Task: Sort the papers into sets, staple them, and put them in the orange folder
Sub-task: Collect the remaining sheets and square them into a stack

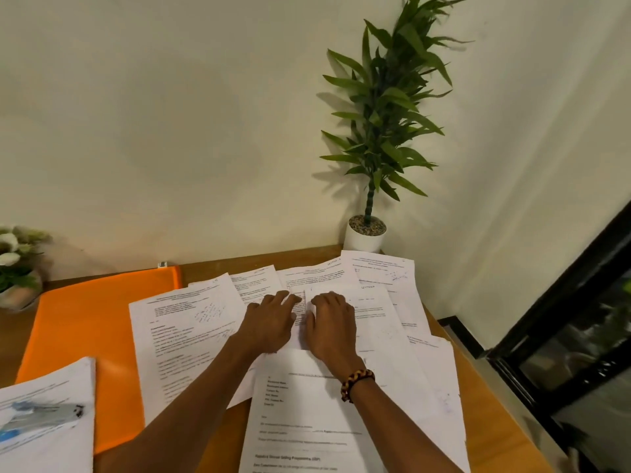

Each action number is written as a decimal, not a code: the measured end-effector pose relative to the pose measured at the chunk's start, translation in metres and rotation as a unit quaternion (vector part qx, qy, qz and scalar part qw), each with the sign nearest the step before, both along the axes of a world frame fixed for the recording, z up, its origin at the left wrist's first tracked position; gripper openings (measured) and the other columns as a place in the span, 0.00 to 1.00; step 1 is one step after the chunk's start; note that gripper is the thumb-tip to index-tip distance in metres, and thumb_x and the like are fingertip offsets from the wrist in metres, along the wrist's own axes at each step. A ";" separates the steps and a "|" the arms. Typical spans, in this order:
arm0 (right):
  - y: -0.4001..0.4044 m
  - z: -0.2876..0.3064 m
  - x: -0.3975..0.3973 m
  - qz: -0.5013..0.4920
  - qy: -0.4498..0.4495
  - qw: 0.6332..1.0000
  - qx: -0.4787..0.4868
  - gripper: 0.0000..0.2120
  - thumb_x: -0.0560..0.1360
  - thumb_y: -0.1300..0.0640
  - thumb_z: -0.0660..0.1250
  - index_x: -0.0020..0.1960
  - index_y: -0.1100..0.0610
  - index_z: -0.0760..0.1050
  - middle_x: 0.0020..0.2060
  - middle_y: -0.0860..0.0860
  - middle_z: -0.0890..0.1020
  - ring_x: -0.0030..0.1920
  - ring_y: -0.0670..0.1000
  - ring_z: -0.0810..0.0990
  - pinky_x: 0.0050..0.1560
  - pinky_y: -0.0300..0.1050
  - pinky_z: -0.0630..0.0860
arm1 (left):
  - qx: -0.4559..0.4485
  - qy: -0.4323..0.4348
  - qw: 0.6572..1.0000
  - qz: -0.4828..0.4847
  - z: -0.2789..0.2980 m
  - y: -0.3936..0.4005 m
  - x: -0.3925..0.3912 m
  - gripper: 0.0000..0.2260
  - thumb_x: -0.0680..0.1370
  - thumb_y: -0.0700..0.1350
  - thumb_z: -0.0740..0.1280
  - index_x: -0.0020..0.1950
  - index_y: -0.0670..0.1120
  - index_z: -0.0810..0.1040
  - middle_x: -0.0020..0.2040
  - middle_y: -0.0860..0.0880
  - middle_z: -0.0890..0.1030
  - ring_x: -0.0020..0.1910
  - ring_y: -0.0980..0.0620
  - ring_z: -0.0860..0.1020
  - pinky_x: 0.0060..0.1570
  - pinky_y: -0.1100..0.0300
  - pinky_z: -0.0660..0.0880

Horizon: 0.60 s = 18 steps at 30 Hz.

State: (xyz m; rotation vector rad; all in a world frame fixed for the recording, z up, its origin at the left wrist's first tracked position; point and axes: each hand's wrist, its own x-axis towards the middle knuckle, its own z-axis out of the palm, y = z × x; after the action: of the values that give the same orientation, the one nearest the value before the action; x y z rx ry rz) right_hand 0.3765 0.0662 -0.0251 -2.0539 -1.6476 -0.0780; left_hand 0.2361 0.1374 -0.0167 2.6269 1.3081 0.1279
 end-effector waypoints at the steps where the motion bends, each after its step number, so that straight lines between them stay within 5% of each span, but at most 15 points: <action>1: -0.003 -0.004 0.005 0.001 -0.002 1.000 -0.024 0.14 0.78 0.50 0.61 0.57 0.54 0.79 0.53 0.51 0.82 0.57 0.54 0.78 0.57 0.50 0.75 | -0.001 -0.007 1.000 -0.006 -0.001 -0.001 0.004 0.21 0.85 0.51 0.57 0.78 0.53 0.62 0.79 0.50 0.63 0.75 0.44 0.67 0.68 0.43 0.70; 7: -0.017 -0.018 0.010 0.085 0.067 0.994 -0.028 0.14 0.81 0.51 0.56 0.59 0.56 0.77 0.57 0.53 0.82 0.60 0.54 0.78 0.62 0.51 0.76 | -0.002 0.038 0.998 -0.040 -0.009 -0.008 0.022 0.26 0.82 0.51 0.62 0.79 0.54 0.60 0.81 0.49 0.60 0.78 0.44 0.62 0.73 0.40 0.63; 13: -0.038 -0.008 0.034 0.017 0.147 0.988 0.039 0.10 0.81 0.52 0.60 0.55 0.54 0.78 0.52 0.51 0.81 0.55 0.51 0.75 0.55 0.48 0.73 | -0.005 0.025 0.999 -0.037 -0.010 -0.013 0.025 0.21 0.85 0.55 0.54 0.78 0.54 0.62 0.81 0.48 0.59 0.79 0.44 0.60 0.75 0.38 0.59; 18: -0.068 -0.007 0.077 -0.039 0.205 0.976 0.059 0.09 0.78 0.62 0.60 0.49 0.53 0.79 0.47 0.48 0.82 0.50 0.50 0.76 0.47 0.46 0.72 | -0.008 -0.063 0.992 -0.112 0.000 -0.021 0.030 0.19 0.81 0.63 0.55 0.63 0.56 0.77 0.65 0.53 0.77 0.62 0.52 0.74 0.60 0.50 0.73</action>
State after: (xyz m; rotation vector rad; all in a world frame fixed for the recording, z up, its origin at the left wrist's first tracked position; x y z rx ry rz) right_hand 0.4531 -0.0018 -0.0325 -1.8894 -1.2800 0.2039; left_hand 0.2659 0.1164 -0.0169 2.6800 0.9644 0.2436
